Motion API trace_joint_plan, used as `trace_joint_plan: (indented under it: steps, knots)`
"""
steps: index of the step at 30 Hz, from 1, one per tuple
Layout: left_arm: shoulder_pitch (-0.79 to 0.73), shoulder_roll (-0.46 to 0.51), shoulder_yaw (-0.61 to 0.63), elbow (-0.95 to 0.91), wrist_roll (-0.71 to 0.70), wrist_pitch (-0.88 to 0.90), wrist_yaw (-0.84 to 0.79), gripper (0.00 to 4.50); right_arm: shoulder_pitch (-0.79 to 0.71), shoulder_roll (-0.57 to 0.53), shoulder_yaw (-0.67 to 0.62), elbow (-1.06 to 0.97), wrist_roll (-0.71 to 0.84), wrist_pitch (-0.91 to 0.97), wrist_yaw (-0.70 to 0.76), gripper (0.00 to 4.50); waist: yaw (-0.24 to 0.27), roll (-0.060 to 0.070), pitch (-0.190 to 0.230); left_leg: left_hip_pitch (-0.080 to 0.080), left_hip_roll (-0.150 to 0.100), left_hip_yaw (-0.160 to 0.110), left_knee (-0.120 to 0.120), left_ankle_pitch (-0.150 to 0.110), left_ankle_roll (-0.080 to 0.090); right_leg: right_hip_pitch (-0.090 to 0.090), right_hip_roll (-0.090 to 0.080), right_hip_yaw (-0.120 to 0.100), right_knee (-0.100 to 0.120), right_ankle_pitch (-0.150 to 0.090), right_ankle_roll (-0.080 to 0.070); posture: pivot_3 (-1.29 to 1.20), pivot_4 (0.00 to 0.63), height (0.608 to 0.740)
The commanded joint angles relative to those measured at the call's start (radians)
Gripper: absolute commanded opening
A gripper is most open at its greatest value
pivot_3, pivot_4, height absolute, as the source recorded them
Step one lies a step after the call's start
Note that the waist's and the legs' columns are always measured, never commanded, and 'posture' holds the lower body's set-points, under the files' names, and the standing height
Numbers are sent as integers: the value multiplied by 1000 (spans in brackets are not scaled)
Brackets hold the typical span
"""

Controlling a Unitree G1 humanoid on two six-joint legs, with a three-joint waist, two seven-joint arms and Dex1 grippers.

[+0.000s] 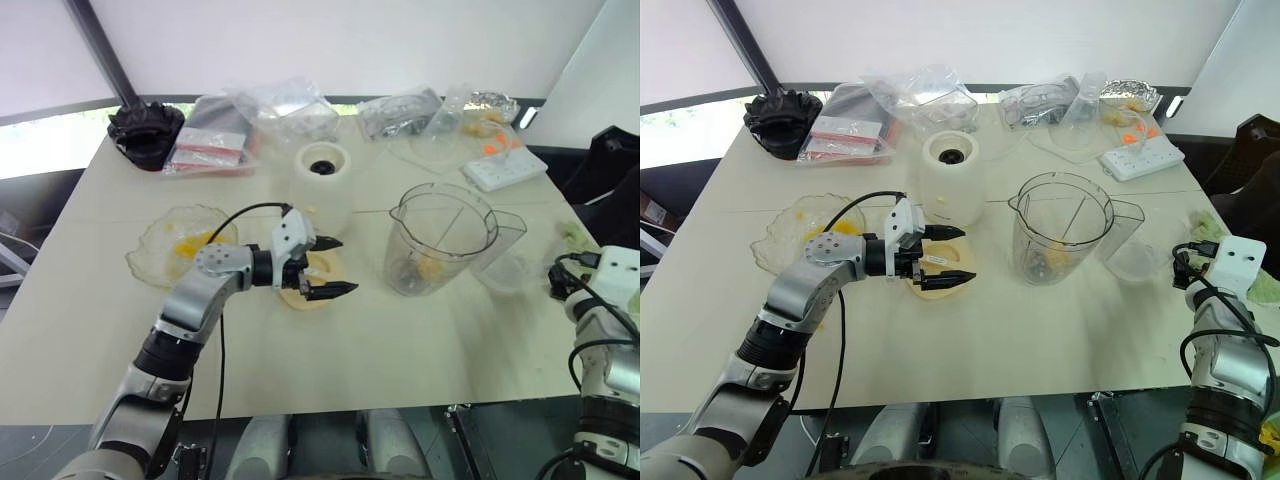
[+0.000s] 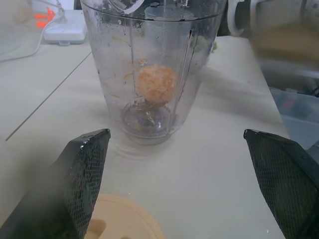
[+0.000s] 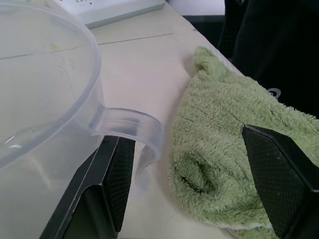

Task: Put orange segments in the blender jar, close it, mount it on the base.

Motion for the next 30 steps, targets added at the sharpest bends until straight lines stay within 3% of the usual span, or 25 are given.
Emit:
trace_joint_plan:
  steps: [1,6,7,16,23,30]
  knots:
    - [1,7,-7,-40,-7,-9,-1,4500,-20,-22,-8,4,-6,-36,1,2659,0,0,0,0,0,0,0,0,0,0,0,0,0,0,0,0,150,740]
    - [-2,9,-7,-40,-7,-9,-2,4500,-24,-20,-2,13,-6,-49,0,162,0,0,0,0,0,0,0,0,0,0,0,0,0,0,0,0,150,740]
    - [-2,10,-7,-39,-8,-9,-2,4500,-24,-19,0,13,-5,-52,0,69,0,0,0,0,0,0,0,0,0,0,0,0,0,0,0,0,150,740]
    - [-4,16,-5,-43,-11,-4,-1,4500,-12,5,0,-11,14,-53,-6,69,1,0,0,3,0,-1,0,0,0,6,-1,-1,-4,0,0,0,150,740]
    - [-19,10,35,-36,-35,10,17,4500,-56,91,-108,-119,176,-38,-41,69,1,0,0,4,1,-2,0,0,0,6,0,-1,-3,0,0,0,150,740]
    - [-45,27,61,3,-49,-8,14,4500,-112,52,-159,-171,254,2,-67,69,-1,3,2,4,0,-2,-2,0,0,5,0,0,-3,0,0,0,150,740]
